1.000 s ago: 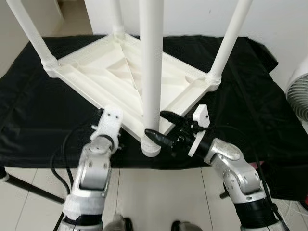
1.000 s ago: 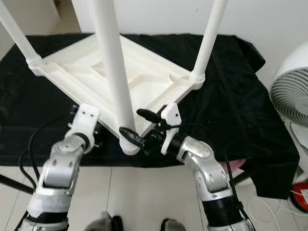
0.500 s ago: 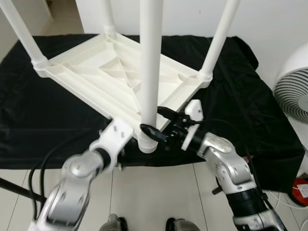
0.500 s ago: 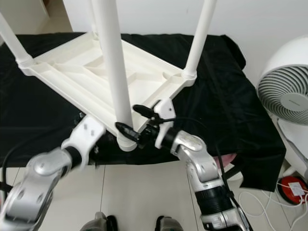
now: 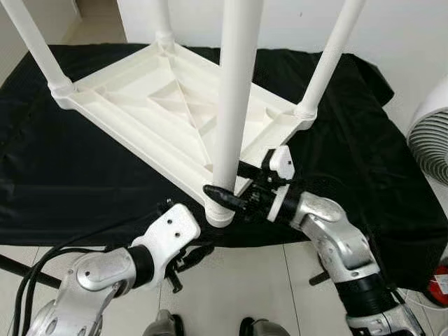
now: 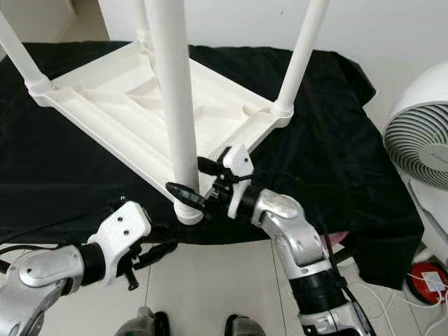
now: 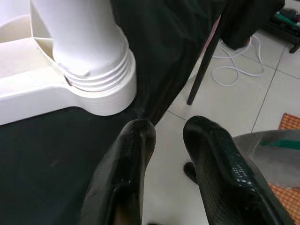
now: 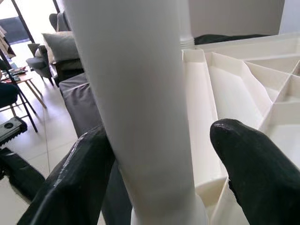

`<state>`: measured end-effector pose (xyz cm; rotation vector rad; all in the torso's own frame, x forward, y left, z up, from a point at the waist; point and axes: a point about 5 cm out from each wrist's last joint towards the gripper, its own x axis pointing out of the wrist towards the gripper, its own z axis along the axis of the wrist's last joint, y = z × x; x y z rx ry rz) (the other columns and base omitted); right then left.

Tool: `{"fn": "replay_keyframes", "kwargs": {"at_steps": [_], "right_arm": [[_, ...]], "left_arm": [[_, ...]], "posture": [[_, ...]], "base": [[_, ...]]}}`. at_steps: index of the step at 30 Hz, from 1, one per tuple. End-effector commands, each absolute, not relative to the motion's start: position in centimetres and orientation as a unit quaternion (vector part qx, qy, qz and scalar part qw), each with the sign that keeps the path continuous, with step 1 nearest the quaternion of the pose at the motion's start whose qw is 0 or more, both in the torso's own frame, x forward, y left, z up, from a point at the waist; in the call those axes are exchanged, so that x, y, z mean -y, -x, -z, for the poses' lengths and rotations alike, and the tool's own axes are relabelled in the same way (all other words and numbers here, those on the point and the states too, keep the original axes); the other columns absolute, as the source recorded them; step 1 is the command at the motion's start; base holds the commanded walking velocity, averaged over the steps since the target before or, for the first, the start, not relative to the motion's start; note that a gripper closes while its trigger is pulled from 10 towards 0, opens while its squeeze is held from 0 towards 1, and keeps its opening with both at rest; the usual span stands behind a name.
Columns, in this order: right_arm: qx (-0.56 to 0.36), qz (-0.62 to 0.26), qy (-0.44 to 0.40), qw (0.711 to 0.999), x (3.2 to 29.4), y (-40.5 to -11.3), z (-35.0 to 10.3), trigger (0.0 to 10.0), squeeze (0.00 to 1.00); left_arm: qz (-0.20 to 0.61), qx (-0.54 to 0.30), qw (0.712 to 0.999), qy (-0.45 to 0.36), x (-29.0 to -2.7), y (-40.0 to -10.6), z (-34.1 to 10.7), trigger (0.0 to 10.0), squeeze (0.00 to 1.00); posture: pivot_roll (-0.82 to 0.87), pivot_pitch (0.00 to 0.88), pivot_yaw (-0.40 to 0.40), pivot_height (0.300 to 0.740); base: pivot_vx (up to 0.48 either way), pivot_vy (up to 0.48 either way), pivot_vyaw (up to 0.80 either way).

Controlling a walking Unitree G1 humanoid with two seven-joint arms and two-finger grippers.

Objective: Building children table

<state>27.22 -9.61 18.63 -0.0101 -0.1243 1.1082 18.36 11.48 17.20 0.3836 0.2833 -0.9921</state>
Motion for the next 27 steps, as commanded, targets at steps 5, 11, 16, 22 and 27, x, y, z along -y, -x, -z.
{"fn": "replay_keyframes", "kwargs": {"at_steps": [5, 11, 16, 22, 27], "right_arm": [[0.067, -0.530, -0.019, 0.845, 11.3, -26.1, -19.8, 10.0, 0.00], [0.068, -0.519, -0.008, 0.852, 12.0, -25.7, -19.8, 10.0, 0.00], [0.046, -0.520, -0.003, 0.853, 12.6, -25.3, -19.5, 0.0, 0.00], [0.036, -0.527, -0.004, 0.849, 12.3, -25.5, -19.4, 0.0, 0.00], [0.037, -0.537, -0.002, 0.843, 11.5, -25.9, -19.3, 0.0, 0.00]], "left_arm": [[0.494, -0.145, 0.838, -0.183, -11.7, -17.6, -17.1, 10.0, 0.00], [0.496, -0.147, 0.837, -0.179, -11.7, -17.7, -16.9, 10.0, 0.00], [0.497, -0.147, 0.837, -0.176, -11.6, -17.8, -16.8, 10.0, 0.00], [0.497, -0.146, 0.838, -0.174, -11.4, -17.8, -16.8, 10.0, 0.00], [0.497, -0.143, 0.838, -0.171, -11.2, -17.8, -16.8, 10.0, 0.00]], "posture": [[-0.07, 0.113, -0.006, 0.740], [-0.07, 0.113, -0.004, 0.740], [-0.08, 0.115, -0.003, 0.740], [-0.08, 0.121, -0.009, 0.740], [-0.07, 0.124, -0.012, 0.740]], "base": [[0.000, 0.000, 0.00], [0.000, 0.000, 0.00], [0.000, 0.000, 0.00], [0.000, 0.000, 0.00], [0.000, 0.000, 0.00]]}}
